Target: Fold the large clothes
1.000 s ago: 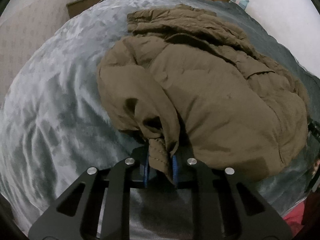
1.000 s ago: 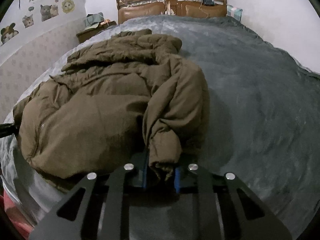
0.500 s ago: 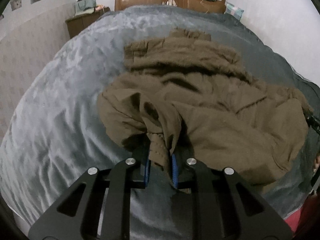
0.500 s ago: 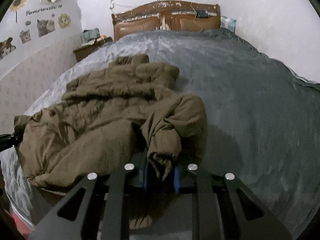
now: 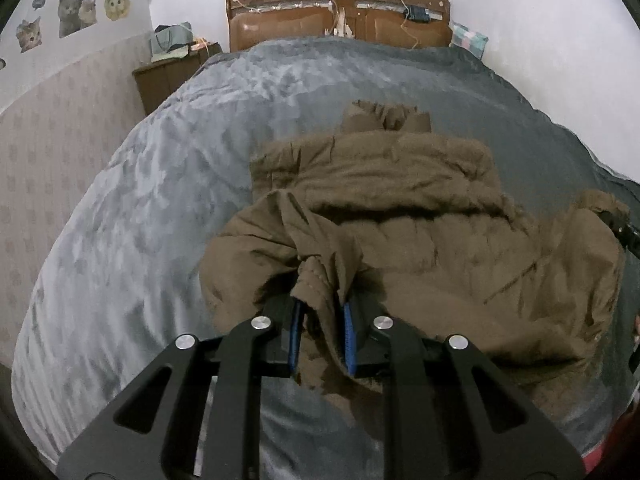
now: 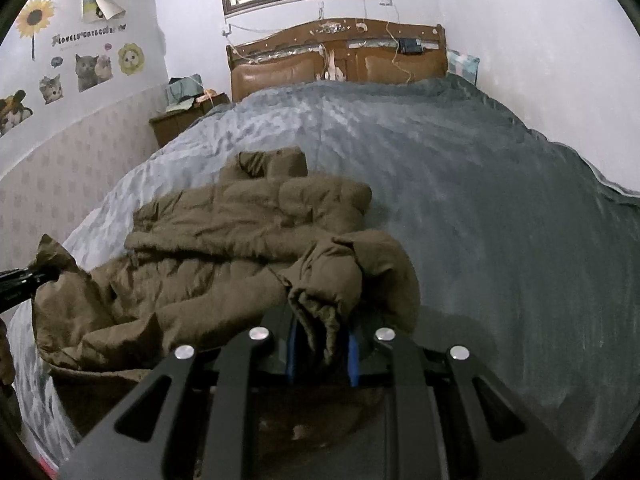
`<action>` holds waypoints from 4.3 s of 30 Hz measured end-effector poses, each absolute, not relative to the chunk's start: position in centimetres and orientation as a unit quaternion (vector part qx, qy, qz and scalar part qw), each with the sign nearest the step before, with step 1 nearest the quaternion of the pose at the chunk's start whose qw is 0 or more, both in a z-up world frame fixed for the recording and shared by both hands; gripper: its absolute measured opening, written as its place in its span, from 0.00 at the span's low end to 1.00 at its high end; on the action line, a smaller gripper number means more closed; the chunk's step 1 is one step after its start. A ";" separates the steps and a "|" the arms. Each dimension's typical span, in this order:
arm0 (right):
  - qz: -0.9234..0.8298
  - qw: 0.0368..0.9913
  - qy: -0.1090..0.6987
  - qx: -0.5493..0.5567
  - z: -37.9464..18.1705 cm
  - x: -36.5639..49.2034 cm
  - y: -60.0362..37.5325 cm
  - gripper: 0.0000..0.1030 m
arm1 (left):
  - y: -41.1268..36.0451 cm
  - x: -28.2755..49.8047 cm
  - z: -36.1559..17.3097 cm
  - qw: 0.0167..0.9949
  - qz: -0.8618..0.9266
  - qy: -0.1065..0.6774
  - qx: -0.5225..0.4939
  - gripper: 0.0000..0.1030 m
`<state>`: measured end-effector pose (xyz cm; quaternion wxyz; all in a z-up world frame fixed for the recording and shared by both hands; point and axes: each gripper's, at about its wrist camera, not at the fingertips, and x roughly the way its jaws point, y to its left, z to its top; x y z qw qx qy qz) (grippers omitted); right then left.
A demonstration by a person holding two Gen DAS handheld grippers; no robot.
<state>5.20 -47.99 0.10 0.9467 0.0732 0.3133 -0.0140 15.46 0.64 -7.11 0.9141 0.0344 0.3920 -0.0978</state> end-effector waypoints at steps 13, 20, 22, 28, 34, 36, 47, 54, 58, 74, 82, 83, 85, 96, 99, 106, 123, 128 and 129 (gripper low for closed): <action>-0.024 0.952 0.290 0.097 3.6 11.3 -49.6 0.18 | 0.1 21.8 -2.6 0.925 -0.103 0.365 0.034 0.16; -0.021 0.955 0.280 0.099 4.5 14.5 -50.0 0.18 | -0.5 25.1 -1.4 0.928 -0.104 0.355 0.043 0.16; -0.021 0.955 0.279 0.099 4.6 15.2 -50.0 0.18 | -0.7 25.7 -1.5 0.927 -0.105 0.356 0.048 0.16; -0.020 0.954 0.281 0.102 4.8 17.3 -50.3 0.18 | -1.0 27.9 -2.1 0.924 -0.114 0.362 0.041 0.17; -0.023 0.957 0.276 0.085 6.4 22.8 -50.1 0.18 | -1.7 33.0 -1.5 0.927 -0.102 0.357 0.051 0.18; -0.024 0.957 0.277 0.082 6.6 25.0 -50.0 0.18 | -2.1 34.8 -1.6 0.927 -0.095 0.358 0.057 0.18; -0.050 0.940 0.328 0.078 0.6 34.2 -50.3 0.18 | -2.1 44.3 -8.0 0.904 -0.060 0.420 0.056 0.19; -0.044 0.931 0.356 0.064 -2.0 35.5 -50.1 0.22 | -3.3 45.1 -10.7 0.897 -0.048 0.432 0.082 0.21; -0.032 0.935 0.345 0.078 -0.2 34.6 -50.3 0.67 | -3.1 44.7 -9.8 0.895 -0.052 0.436 0.076 0.28; 0.001 0.956 0.294 0.013 5.7 28.4 -50.5 0.92 | -0.9 39.7 -4.5 0.913 -0.051 0.398 0.078 0.97; -0.010 0.940 0.340 -0.021 1.7 27.4 -52.4 0.93 | 3.2 37.4 -8.4 0.903 -0.043 0.425 0.046 0.97; -0.008 0.938 0.346 -0.020 1.1 27.4 -52.7 0.93 | 3.6 37.1 -8.9 0.902 -0.048 0.426 0.042 0.97; -0.003 0.935 0.354 -0.019 0.0 27.5 -53.1 0.93 | 4.0 36.6 -9.4 0.904 -0.055 0.422 0.041 0.97; 0.058 0.917 0.393 0.028 -5.0 32.6 -53.7 0.92 | 1.8 39.2 -13.2 0.890 -0.075 0.445 0.066 0.85; 0.061 0.909 0.411 0.014 -6.2 33.6 -52.6 0.76 | 0.7 40.7 -13.8 0.886 -0.058 0.451 0.085 0.73; 0.054 0.899 0.434 0.001 -6.8 35.2 -51.0 0.29 | -0.4 42.7 -15.1 0.874 -0.035 0.474 0.099 0.40; -0.060 0.952 0.298 0.038 -1.6 34.5 -52.9 0.15 | 1.5 46.1 -11.7 0.912 0.021 0.406 0.060 0.12; -0.069 0.917 0.391 0.036 -7.4 36.3 -52.9 0.22 | 0.5 48.3 -15.6 0.891 0.020 0.447 0.077 0.16; -0.071 0.913 0.399 0.038 -7.7 36.2 -53.0 0.24 | 0.1 48.6 -15.6 0.890 0.019 0.449 0.079 0.18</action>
